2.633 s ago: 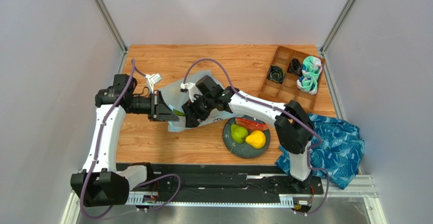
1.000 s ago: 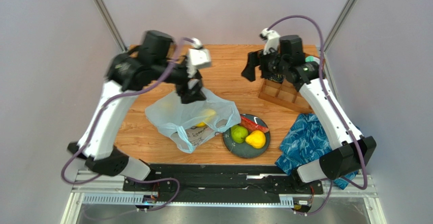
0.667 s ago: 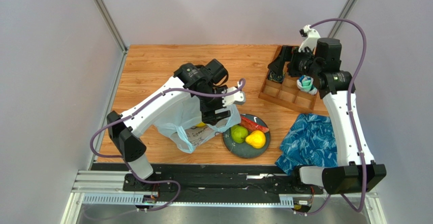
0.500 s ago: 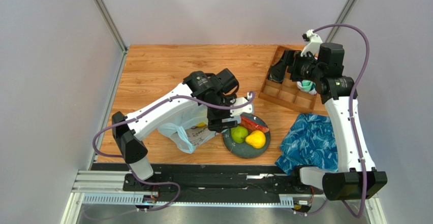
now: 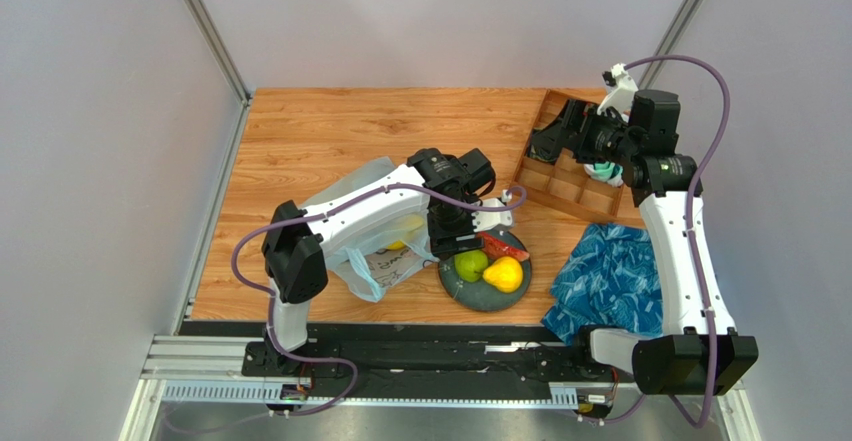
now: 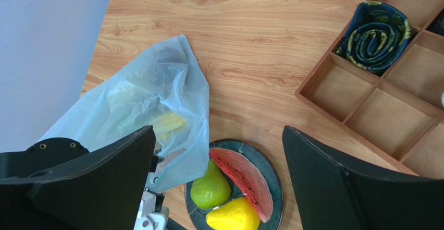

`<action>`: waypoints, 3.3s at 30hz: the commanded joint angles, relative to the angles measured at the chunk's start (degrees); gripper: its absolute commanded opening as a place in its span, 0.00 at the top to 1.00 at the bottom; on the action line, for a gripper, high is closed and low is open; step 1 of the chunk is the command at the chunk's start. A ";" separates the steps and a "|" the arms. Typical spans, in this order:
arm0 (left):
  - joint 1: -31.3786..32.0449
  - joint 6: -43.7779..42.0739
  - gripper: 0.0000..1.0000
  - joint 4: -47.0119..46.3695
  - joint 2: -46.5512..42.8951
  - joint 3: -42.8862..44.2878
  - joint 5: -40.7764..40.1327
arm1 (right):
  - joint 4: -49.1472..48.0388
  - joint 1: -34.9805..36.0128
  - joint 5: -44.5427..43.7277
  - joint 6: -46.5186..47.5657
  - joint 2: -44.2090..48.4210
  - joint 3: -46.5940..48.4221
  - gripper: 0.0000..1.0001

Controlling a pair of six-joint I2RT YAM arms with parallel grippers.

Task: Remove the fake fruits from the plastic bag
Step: Adjust the plastic bag at the center of the board.

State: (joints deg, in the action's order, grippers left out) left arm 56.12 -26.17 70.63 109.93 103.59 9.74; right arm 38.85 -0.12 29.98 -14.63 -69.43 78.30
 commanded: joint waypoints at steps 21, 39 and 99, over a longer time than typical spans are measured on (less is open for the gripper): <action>-19.73 -12.75 1.00 6.54 -7.52 41.01 -22.73 | -7.56 12.85 6.67 -1.20 -9.06 9.93 0.17; -19.73 -10.48 1.00 7.77 -13.43 43.45 -36.72 | -9.94 43.44 0.89 4.97 -25.23 27.62 0.12; -35.55 18.88 1.00 -0.13 -52.11 -19.68 18.22 | 1.48 38.44 -5.21 35.46 -23.39 18.28 0.46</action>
State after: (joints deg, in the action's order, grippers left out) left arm 21.41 -15.20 76.38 56.14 78.28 25.61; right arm 40.27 37.80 21.65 20.08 -99.59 93.25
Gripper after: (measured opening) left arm 0.007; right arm 0.498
